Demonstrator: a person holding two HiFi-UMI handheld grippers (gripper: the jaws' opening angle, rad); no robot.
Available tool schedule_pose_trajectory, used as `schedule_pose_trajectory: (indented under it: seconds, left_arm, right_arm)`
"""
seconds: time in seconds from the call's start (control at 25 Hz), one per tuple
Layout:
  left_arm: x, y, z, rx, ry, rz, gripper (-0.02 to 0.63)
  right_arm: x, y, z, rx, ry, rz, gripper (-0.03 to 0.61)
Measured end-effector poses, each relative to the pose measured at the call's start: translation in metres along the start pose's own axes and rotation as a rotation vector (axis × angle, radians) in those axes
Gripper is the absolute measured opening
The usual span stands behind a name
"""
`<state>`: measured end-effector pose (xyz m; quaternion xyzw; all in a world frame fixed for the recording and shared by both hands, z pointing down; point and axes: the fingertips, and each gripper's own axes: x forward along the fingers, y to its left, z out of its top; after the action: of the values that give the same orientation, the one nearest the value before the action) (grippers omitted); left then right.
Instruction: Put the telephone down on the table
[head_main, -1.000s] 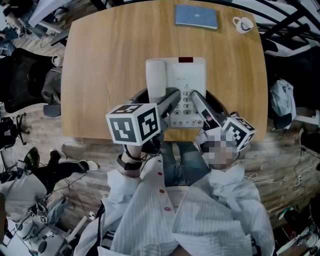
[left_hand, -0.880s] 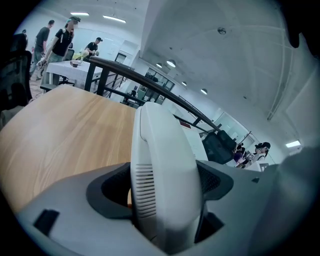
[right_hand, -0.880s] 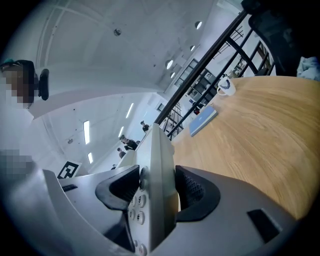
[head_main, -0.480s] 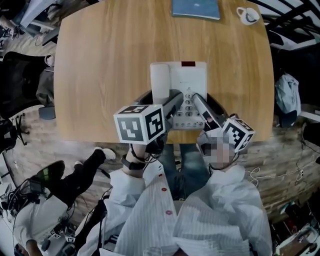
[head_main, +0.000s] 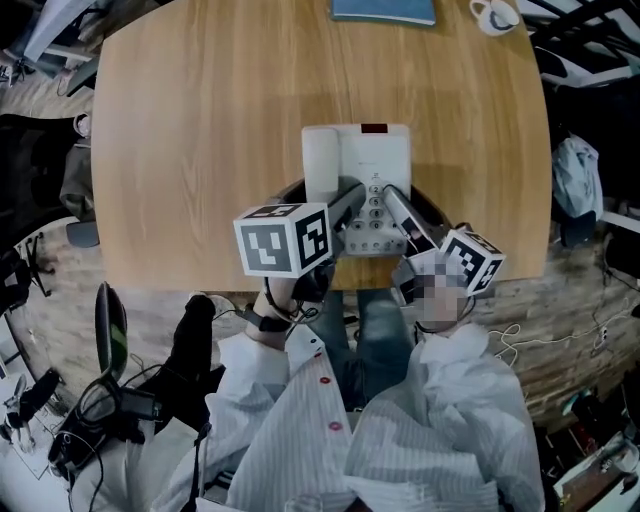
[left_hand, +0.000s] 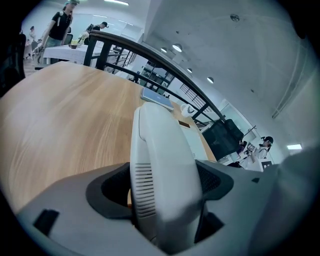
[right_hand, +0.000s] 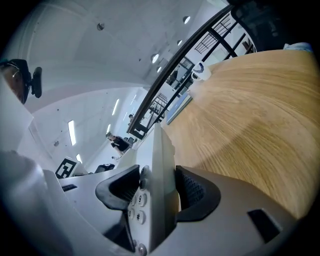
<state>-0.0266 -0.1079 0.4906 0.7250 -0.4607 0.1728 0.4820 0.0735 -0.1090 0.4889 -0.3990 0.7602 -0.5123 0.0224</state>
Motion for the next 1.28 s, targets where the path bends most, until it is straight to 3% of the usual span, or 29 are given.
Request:
schedule_pose_trajectory:
  seconds: [0.88, 1.28]
  left_arm:
    - [0.037, 0.016, -0.026, -0.075, 0.046, -0.044, 0.391]
    - [0.046, 0.018, -0.031, -0.039, 0.048, -0.074, 0.391]
  right_arm:
    - [0.011, -0.034, -0.013, -0.05, 0.036, -0.081, 0.242]
    - [0.012, -0.04, -0.018, -0.096, 0.049, -0.093, 0.242]
